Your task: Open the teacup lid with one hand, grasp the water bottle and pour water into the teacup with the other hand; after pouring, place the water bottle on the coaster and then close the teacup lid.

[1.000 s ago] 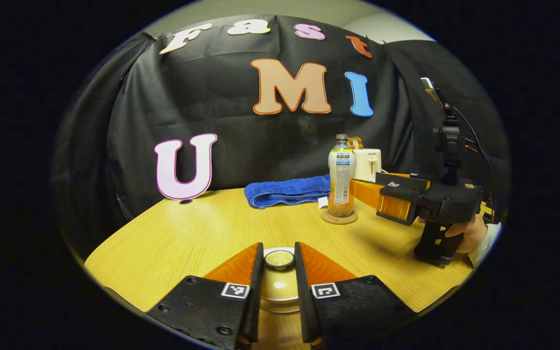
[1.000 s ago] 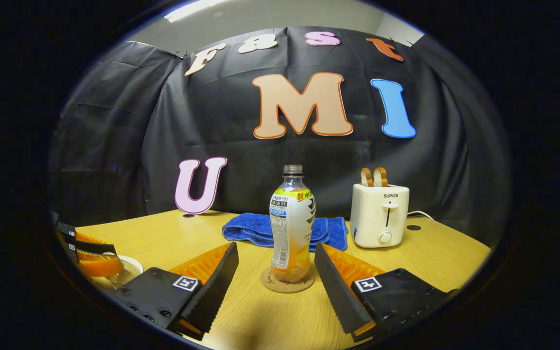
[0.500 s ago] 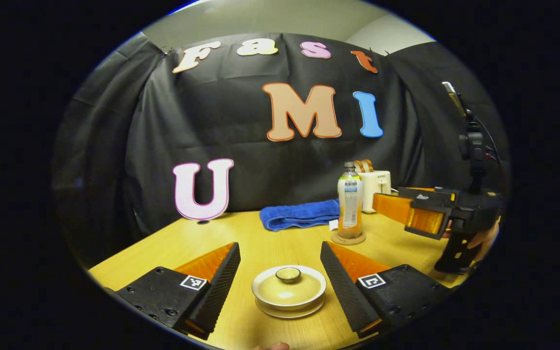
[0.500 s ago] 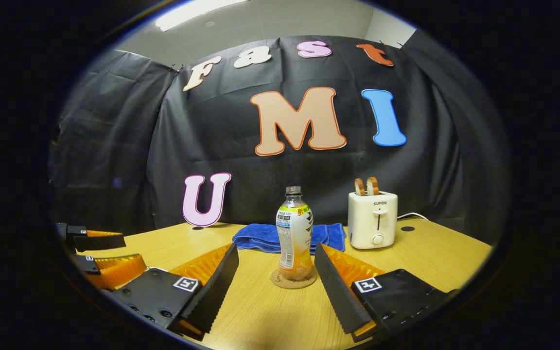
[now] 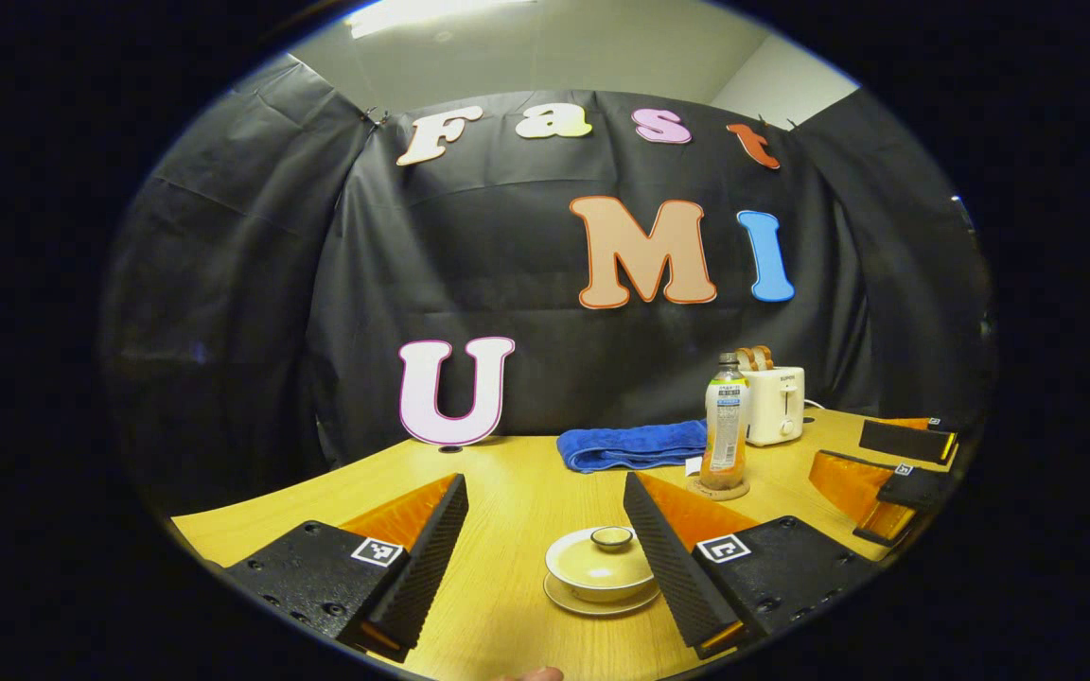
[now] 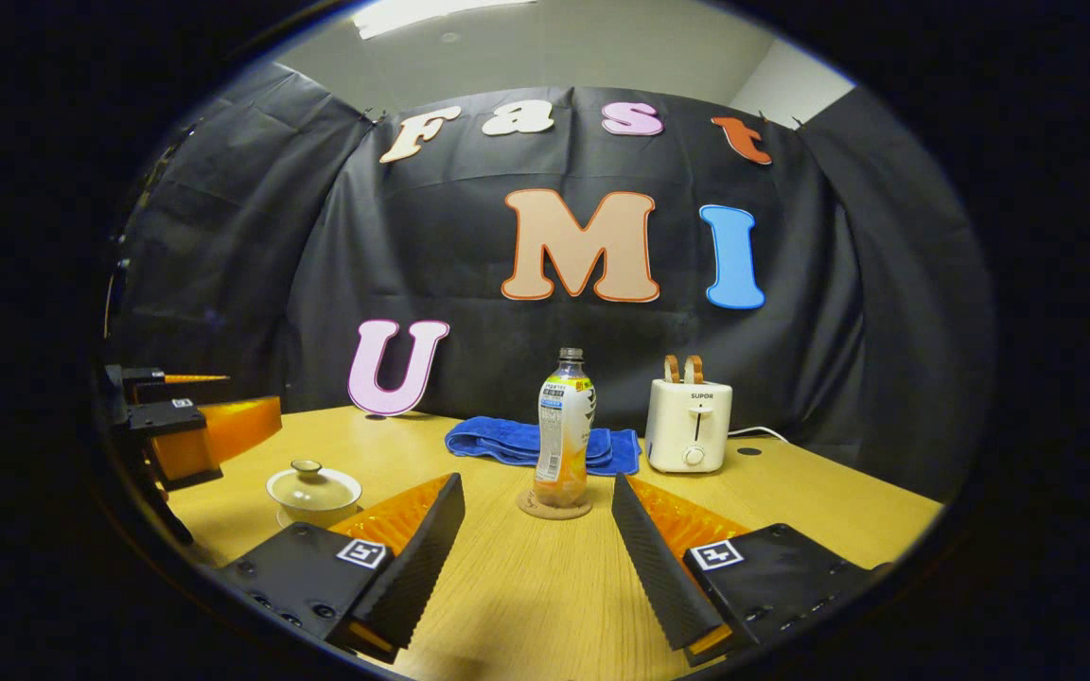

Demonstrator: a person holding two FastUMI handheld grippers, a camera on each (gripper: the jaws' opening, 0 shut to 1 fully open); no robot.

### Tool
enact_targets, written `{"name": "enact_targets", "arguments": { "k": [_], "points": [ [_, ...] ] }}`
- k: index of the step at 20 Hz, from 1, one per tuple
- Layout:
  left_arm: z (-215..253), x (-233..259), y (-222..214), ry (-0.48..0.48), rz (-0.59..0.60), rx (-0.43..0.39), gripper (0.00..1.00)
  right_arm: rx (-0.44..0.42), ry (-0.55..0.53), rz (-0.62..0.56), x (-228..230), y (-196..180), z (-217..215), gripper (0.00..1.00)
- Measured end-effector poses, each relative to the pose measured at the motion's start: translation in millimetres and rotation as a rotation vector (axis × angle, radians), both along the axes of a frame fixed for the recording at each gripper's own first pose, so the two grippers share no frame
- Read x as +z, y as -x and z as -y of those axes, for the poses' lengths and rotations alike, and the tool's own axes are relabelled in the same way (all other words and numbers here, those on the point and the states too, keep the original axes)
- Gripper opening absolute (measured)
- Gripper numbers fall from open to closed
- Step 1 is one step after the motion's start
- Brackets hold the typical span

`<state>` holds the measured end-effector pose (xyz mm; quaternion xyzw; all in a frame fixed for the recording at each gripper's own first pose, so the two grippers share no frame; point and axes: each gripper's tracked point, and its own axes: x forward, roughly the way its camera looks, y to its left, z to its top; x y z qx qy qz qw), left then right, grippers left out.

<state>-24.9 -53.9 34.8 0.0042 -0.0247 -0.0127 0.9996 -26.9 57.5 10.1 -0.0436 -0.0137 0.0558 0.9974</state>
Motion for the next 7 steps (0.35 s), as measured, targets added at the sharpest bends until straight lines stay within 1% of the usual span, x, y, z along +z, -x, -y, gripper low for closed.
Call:
{"name": "enact_targets", "arguments": {
  "k": [1,2,3,4,5,7],
  "points": [
    [-0.7,-0.8,1.4,0.003,-0.002,0.001,0.96,0.009,0.0,-0.003,-1.3,3.4,-3.9,0.99],
    [-1.3,-1.8,2.8,0.005,-0.001,0.001,0.96,0.012,-0.009,-0.005,-1.5,6.2,-5.7,0.95],
    [-2.8,-1.6,3.6,0.005,0.0,0.004,0.96,0.008,-0.019,0.0,-0.1,7.1,-5.2,0.95],
    [-3.7,-0.7,4.9,0.004,0.004,0.005,1.0,0.0,-0.026,0.002,1.1,8.0,-4.0,0.99],
    [-5.2,0.7,6.4,0.003,0.008,0.008,0.96,-0.006,-0.035,0.007,2.6,8.7,-2.9,0.99],
    [-7.3,0.8,6.2,0.002,0.012,0.011,0.96,-0.017,-0.048,0.017,5.9,10.8,-0.6,0.99]
  ]
}}
